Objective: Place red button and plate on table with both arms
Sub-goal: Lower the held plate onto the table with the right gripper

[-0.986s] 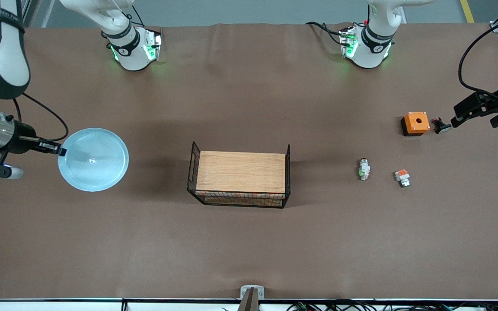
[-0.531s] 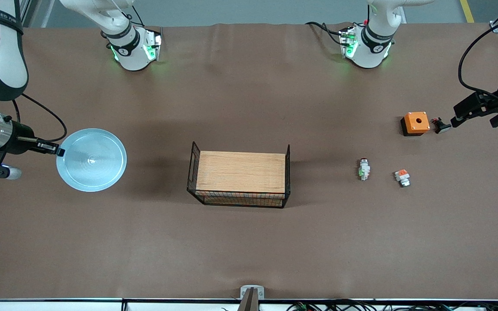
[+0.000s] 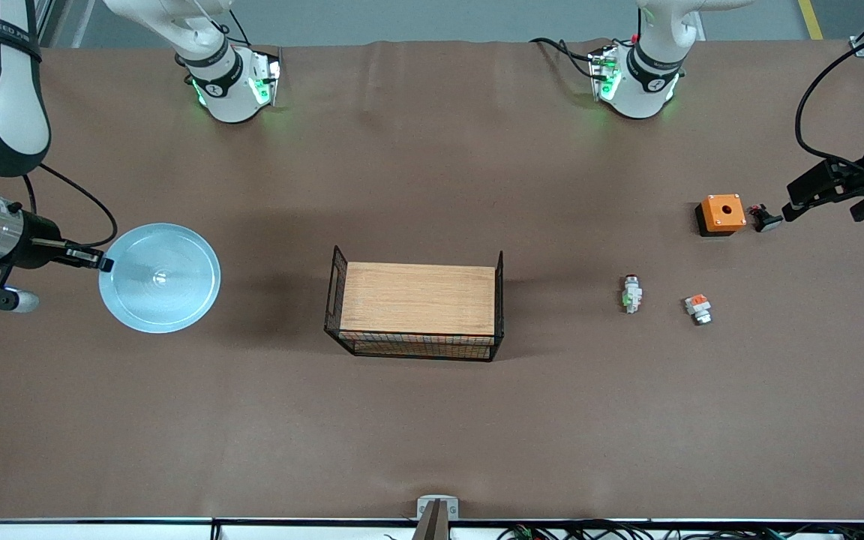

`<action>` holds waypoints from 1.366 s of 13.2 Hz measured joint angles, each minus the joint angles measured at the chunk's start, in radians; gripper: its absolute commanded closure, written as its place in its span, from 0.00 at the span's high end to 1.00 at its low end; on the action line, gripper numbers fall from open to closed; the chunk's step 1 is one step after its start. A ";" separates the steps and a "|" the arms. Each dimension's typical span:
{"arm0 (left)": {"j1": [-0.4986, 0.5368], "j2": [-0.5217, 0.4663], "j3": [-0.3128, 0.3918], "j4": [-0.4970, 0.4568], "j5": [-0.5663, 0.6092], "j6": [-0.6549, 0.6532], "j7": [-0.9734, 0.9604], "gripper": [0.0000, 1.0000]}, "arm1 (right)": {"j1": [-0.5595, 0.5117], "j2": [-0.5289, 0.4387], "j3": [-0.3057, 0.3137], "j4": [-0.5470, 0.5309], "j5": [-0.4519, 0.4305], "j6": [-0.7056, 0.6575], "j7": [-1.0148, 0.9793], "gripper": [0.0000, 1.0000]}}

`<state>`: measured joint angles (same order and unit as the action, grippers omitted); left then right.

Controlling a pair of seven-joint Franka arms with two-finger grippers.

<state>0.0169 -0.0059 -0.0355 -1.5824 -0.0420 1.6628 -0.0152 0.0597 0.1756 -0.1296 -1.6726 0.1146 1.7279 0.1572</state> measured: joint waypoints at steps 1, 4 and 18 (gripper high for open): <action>0.000 0.000 0.000 0.000 0.000 0.000 0.000 1.00 | 0.000 0.000 0.000 0.000 0.000 0.000 0.000 0.00; 0.000 0.000 0.000 0.000 0.000 0.000 0.000 1.00 | -0.003 0.003 -0.001 -0.002 0.010 0.002 -0.014 0.00; 0.001 0.001 0.001 0.001 0.000 -0.001 0.000 1.00 | -0.197 0.136 0.014 -0.215 0.183 0.372 -0.483 0.00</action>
<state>0.0179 -0.0050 -0.0349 -1.5815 -0.0420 1.6621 -0.0152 -0.1376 0.3120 -0.1159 -1.8877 0.2973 2.0995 -0.3261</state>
